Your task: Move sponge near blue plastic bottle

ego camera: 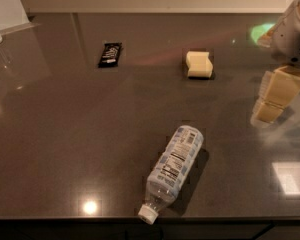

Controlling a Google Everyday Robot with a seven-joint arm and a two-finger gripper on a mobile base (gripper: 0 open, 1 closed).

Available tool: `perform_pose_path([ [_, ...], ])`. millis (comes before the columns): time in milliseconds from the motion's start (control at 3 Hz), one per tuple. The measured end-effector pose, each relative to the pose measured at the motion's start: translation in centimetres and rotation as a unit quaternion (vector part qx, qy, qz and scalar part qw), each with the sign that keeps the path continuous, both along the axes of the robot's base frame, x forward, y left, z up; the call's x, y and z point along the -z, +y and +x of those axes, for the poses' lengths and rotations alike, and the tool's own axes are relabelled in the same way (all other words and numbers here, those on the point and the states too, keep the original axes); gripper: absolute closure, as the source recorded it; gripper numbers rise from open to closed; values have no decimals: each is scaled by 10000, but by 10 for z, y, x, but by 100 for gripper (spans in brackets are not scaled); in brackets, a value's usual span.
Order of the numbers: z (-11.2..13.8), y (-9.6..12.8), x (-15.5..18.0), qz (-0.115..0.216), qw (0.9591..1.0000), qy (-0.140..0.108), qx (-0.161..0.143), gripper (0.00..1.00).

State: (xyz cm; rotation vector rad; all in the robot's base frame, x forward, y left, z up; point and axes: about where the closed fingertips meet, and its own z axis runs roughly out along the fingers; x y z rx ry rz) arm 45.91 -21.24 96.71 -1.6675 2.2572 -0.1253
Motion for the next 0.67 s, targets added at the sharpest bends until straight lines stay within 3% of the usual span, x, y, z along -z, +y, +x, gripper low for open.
perform_pose_path([
  [333,36,5,14,247,9990,-140,357,0],
  [667,77,3,30,668,9944,-294,763,0],
])
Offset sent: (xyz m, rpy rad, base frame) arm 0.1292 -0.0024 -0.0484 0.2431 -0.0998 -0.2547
